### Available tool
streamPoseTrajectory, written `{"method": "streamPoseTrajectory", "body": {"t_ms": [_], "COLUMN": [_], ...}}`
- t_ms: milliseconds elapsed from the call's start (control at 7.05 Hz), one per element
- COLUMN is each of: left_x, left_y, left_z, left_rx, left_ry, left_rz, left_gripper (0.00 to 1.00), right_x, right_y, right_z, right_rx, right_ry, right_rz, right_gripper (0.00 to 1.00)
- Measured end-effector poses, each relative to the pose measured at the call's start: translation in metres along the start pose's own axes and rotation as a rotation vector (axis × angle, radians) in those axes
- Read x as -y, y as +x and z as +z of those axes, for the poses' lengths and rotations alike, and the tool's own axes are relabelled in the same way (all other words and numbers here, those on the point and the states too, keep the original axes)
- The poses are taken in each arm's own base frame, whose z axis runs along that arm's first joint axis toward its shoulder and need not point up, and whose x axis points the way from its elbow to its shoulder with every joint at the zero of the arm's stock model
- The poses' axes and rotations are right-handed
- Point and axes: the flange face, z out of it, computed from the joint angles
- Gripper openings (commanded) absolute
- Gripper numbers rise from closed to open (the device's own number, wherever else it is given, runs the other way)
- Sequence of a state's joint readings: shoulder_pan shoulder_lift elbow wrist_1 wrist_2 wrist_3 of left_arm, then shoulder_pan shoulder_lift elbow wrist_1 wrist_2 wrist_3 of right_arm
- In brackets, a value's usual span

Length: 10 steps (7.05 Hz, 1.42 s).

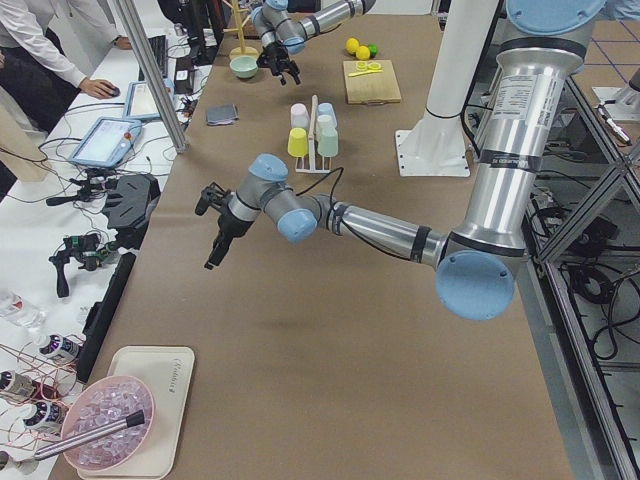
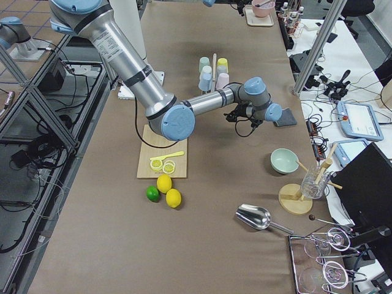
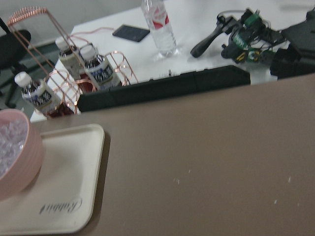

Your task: Place cup on cup holder

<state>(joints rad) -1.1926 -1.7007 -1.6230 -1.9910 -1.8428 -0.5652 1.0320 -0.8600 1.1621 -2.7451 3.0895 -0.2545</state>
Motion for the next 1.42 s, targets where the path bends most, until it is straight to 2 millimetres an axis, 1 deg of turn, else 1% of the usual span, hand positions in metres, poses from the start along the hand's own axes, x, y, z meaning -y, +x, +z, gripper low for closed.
{"method": "streamPoseTrajectory", "body": {"t_ms": [284,426,568,709,851,993,1135,1419], "left_x": [-0.045,-0.07,-0.097,-0.121,-0.136,-0.144,-0.145,-0.14], "left_y": [-0.065,-0.097,-0.129,-0.157,-0.177,-0.186,-0.184,-0.174], "left_z": [0.013,0.017,0.024,0.032,0.037,0.035,0.03,0.025], "left_rx": [-0.048,-0.083,-0.114,-0.143,-0.164,-0.18,-0.202,-0.278], "left_ry": [-0.226,-0.288,-0.341,-0.388,-0.436,-0.486,-0.51,-0.514], "left_rz": [0.082,0.112,0.126,0.112,0.074,0.028,0.001,-0.021], "left_gripper": [0.98,0.98,0.98,0.98,0.98,0.98,0.98,0.98], "right_x": [-0.005,-0.005,-0.004,-0.003,-0.004,-0.005,-0.01,-0.032], "right_y": [0.021,0.028,0.031,0.032,0.035,0.043,0.053,0.08], "right_z": [-0.013,-0.025,-0.037,-0.049,-0.059,-0.067,-0.072,-0.08], "right_rx": [-0.279,-0.417,-0.519,-0.589,-0.623,-0.631,-0.63,-0.626], "right_ry": [-0.049,-0.052,-0.034,0.001,0.038,0.07,0.09,0.123], "right_rz": [-0.072,-0.123,-0.164,-0.199,-0.217,-0.239,-0.256,-0.285], "right_gripper": [0.99,0.99,0.99,0.98,0.98,0.98,0.98,0.98]}}
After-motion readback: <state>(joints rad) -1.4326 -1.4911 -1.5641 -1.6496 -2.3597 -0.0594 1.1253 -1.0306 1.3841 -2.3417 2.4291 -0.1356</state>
